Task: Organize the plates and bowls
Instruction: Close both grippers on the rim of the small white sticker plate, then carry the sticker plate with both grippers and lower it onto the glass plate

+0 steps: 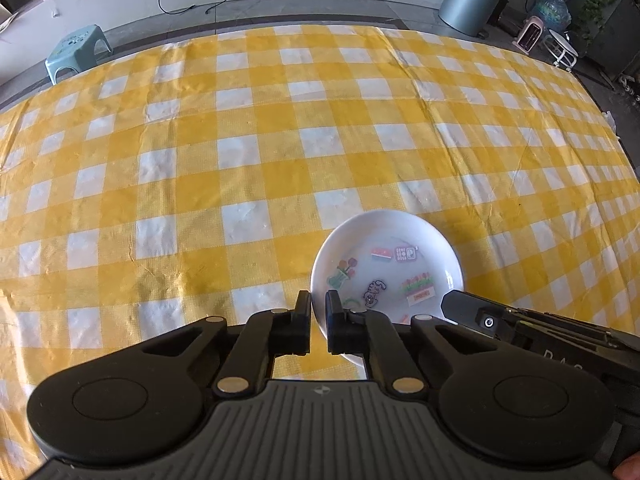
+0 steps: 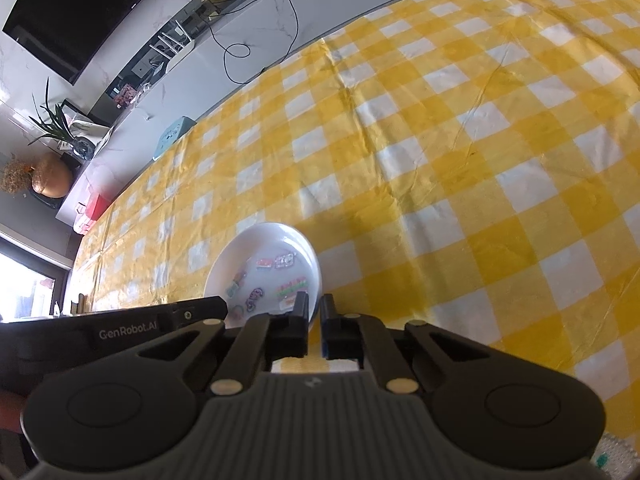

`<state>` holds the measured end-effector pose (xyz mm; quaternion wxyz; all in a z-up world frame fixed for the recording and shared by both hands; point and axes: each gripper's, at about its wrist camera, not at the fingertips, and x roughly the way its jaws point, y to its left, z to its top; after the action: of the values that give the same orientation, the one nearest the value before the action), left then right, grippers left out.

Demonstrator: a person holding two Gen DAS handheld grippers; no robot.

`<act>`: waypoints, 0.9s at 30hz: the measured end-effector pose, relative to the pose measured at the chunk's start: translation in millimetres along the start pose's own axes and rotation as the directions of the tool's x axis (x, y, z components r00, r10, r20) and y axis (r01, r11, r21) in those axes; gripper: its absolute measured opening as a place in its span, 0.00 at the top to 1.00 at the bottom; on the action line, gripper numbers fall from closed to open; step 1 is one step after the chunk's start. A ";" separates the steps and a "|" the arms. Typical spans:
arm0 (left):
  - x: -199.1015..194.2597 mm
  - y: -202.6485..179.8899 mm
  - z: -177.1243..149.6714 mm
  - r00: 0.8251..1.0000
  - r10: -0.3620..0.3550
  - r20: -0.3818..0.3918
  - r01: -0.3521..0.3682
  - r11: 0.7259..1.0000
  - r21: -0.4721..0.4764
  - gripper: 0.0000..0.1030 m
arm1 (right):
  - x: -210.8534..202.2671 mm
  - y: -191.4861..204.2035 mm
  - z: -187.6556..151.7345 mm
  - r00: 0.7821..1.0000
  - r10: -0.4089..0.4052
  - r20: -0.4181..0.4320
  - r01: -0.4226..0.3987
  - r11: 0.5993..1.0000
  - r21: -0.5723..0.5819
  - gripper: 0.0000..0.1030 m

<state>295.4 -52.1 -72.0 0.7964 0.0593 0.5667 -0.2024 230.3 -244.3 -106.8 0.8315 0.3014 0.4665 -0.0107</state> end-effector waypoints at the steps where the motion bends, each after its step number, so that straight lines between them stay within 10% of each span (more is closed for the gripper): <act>1: -3.7 -0.7 -0.8 1.000 -0.005 0.004 0.005 1.000 0.001 0.94 | -2.9 0.5 -0.9 1.000 -0.004 0.007 0.004 1.000 -0.004 0.98; 27: -119.6 -100.6 -96.9 0.975 -0.040 0.219 0.046 0.999 -0.023 0.98 | -157.0 -39.8 -65.7 0.988 0.045 0.146 -0.044 0.999 -0.010 1.00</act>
<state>138.1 -81.8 18.5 0.8501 0.0132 0.4796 -0.2170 79.2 -284.7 -28.8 0.8645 0.3074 0.3974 -0.0129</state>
